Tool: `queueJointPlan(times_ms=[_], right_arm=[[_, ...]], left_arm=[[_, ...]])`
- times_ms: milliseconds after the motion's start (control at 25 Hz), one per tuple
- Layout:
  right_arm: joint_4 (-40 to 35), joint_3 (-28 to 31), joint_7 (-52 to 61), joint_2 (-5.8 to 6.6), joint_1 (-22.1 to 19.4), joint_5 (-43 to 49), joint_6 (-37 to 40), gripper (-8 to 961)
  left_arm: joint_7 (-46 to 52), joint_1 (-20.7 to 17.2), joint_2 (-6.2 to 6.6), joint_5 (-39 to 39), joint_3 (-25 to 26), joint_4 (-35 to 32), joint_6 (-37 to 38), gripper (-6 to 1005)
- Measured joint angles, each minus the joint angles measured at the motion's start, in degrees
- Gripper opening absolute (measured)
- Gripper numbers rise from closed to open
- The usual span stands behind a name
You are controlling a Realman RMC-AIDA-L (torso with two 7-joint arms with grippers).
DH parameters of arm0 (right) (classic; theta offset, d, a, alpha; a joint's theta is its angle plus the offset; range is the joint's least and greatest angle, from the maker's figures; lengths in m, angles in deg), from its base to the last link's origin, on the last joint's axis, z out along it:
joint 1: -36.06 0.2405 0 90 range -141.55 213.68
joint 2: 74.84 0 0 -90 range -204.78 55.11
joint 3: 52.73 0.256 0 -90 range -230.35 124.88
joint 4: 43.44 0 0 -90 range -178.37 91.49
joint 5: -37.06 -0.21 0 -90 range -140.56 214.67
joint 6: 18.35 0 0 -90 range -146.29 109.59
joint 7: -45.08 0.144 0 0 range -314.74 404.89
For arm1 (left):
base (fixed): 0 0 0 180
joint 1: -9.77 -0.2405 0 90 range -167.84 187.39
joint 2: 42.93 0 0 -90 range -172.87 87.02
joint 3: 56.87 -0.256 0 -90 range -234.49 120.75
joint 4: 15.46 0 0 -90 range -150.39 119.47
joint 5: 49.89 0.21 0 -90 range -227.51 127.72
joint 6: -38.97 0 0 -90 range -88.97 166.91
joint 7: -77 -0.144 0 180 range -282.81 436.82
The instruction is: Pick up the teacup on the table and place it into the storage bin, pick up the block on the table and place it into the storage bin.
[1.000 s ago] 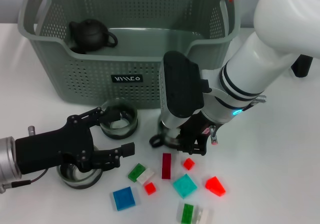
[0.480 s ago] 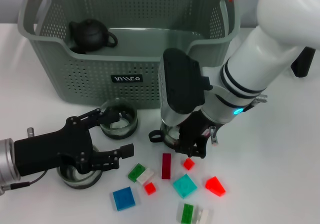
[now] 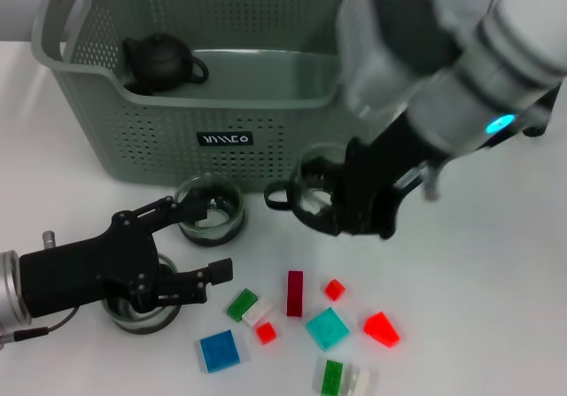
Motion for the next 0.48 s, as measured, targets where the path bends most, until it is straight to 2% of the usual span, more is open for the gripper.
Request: queueJointPlan(times_ms=[160, 240, 360, 480], right_arm=[[-9.46, 8.00, 1.95, -0.01, 0.23, -3.27, 9.51, 58], [-13.12, 11.42, 2.81, 0.01, 0.85, -4.49, 11.12, 58], [-15.38, 16.97, 3.39, 0.01, 2.52, -4.86, 9.63, 58], [-14.75, 19.50, 3.64, 0.03, 3.08, -4.62, 2.99, 58]], left_arm=[[-0.03, -0.04, -0.01, -0.01, -0.01, -0.03, 0.33, 881], [-0.16, -0.07, -0.01, -0.02, -0.01, -0.08, 0.43, 880], [-0.34, -0.04, -0.01, 0.03, 0.00, -0.11, 0.51, 880], [-0.38, 0.09, -0.01, 0.18, -0.01, -0.11, 0.64, 879]])
